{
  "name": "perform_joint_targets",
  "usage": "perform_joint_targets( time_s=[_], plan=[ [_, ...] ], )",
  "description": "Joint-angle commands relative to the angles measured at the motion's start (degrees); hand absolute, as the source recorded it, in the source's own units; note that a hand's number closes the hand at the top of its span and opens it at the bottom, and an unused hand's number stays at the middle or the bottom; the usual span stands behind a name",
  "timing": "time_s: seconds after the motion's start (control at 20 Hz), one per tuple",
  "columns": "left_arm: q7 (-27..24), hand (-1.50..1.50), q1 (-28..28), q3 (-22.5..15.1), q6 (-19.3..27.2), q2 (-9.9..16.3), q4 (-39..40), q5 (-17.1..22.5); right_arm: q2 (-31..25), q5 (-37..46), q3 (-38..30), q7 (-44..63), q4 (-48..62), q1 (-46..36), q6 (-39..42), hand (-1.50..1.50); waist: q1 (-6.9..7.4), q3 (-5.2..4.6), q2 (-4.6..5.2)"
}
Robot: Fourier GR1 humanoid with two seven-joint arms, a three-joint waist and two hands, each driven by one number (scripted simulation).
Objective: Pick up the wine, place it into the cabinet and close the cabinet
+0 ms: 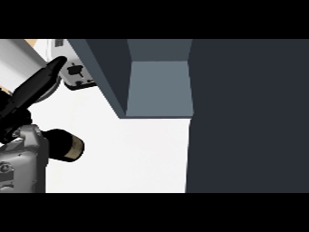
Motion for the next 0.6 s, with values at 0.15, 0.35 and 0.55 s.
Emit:
perform_joint_targets(
  time_s=[0.15, 0.35, 0.55],
  plan=[
    [4.85, -1.50, -0.55, -2.34, 2.36, 0.45, -1.12, -3.97, 1.59, 1.68, 1.06, 3.65, 0.24, -3.99, -0.89, -1.50, 0.28, 0.01, -0.02],
    [8.18, -1.50, 0.51, -4.34, 3.28, -0.37, -3.06, -7.65, 1.46, 0.35, -0.61, 7.13, -3.62, -2.85, -1.58, -1.50, 0.24, 0.01, -0.05],
    [2.16, -1.50, 3.48, -5.77, 6.99, -0.61, -0.26, -3.56, 1.66, -0.81, -1.52, 7.72, -3.20, -3.79, -0.88, -1.50, 0.12, -0.01, 0.00]
  ],
)
